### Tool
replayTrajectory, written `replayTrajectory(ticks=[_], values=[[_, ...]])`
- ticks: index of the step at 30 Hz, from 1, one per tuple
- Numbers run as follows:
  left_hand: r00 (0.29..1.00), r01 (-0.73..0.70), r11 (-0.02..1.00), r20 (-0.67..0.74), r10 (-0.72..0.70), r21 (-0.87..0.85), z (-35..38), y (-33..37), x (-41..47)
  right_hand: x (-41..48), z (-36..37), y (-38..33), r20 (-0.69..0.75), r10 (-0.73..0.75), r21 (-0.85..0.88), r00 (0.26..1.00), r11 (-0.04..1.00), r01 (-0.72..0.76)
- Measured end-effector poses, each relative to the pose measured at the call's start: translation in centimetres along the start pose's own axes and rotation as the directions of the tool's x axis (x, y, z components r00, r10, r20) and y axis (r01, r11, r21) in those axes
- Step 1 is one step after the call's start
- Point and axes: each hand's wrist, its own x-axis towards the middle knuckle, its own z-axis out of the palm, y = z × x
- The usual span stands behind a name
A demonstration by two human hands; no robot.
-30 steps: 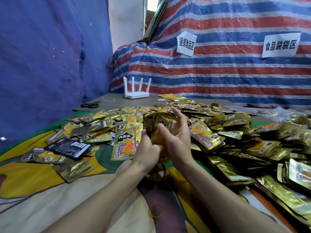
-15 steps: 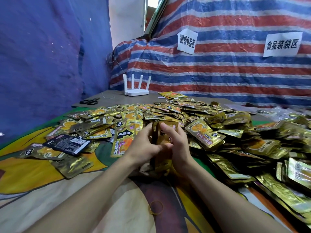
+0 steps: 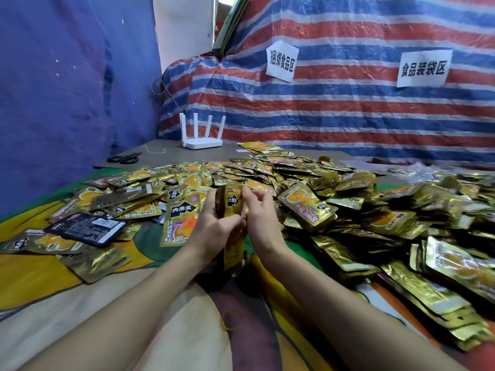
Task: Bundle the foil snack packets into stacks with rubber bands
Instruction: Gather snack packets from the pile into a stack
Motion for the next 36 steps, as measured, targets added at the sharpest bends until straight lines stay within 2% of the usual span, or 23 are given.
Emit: replayTrajectory(ticks=[5,8,10,12,15,19,22,26,29,32,36], values=[[0.996,0.045,0.999,0.072,-0.045,0.000,0.1,-0.1,0.0,-1.1,-2.2,-1.3,-0.036,-0.119,-0.222,0.992,0.969,0.108],[0.988,0.071,0.997,0.134,-0.075,0.034,0.2,0.2,-0.3,-2.2,-4.6,-2.3,-0.008,-0.174,-0.394,0.985,0.906,0.157],[0.987,0.079,0.997,0.141,-0.078,-0.005,0.1,0.2,-0.4,-3.3,-6.5,-3.2,0.001,-0.182,-0.494,0.983,0.855,0.159],[0.990,0.059,0.997,0.129,-0.053,-0.041,0.1,-0.1,-0.5,-4.7,-8.8,-4.4,0.023,-0.221,-0.587,0.975,0.787,0.192],[0.996,0.036,0.998,0.084,-0.032,-0.055,-0.1,-0.7,-0.4,-7.0,-12.8,-6.5,0.048,-0.259,-0.764,0.965,0.613,0.202],[0.994,-0.004,0.999,0.107,0.007,-0.034,-0.1,-0.8,-0.7,-9.5,-18.8,-9.3,0.006,-0.217,-0.904,0.976,0.416,0.097],[0.990,-0.032,0.999,0.140,0.028,0.031,-0.1,-0.8,-0.8,-10.5,-23.9,-11.2,-0.100,-0.183,-0.970,0.978,0.238,-0.055],[0.986,-0.050,0.996,0.163,0.037,0.074,-0.3,-1.0,-0.8,-10.9,-31.3,-12.5,-0.336,-0.135,-0.941,0.932,0.020,-0.337],[0.990,-0.054,0.995,0.135,0.042,0.086,-0.2,-1.2,-0.5,-11.0,-34.6,-11.3,-0.388,-0.047,-0.915,0.921,-0.104,-0.391],[0.991,-0.045,0.995,0.126,0.034,0.089,-0.3,-1.4,-0.3,-11.3,-35.7,-9.4,-0.403,0.072,-0.906,0.912,-0.171,-0.387],[0.993,-0.028,0.996,0.116,0.018,0.085,-0.2,-1.1,-0.4,-11.1,-36.2,-8.4,-0.414,-0.005,-0.896,0.910,-0.174,-0.408]])
